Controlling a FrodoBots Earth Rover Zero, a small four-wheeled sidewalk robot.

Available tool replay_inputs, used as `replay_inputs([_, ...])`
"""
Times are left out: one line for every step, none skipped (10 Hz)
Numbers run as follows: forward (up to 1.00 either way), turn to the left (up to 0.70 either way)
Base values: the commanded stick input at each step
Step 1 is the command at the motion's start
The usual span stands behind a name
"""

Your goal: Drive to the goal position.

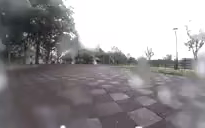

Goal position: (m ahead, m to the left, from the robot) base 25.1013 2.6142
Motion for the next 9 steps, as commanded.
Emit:
replay_inputs([1.00, 0.40])
replay_inputs([1.00, 0.07])
replay_inputs([1.00, 0.00])
replay_inputs([1.00, 0.00])
replay_inputs([1.00, 0.00])
replay_inputs([1.00, 0.00])
replay_inputs([1.00, 0.00])
replay_inputs([1.00, 0.00])
replay_inputs([1.00, 0.00])
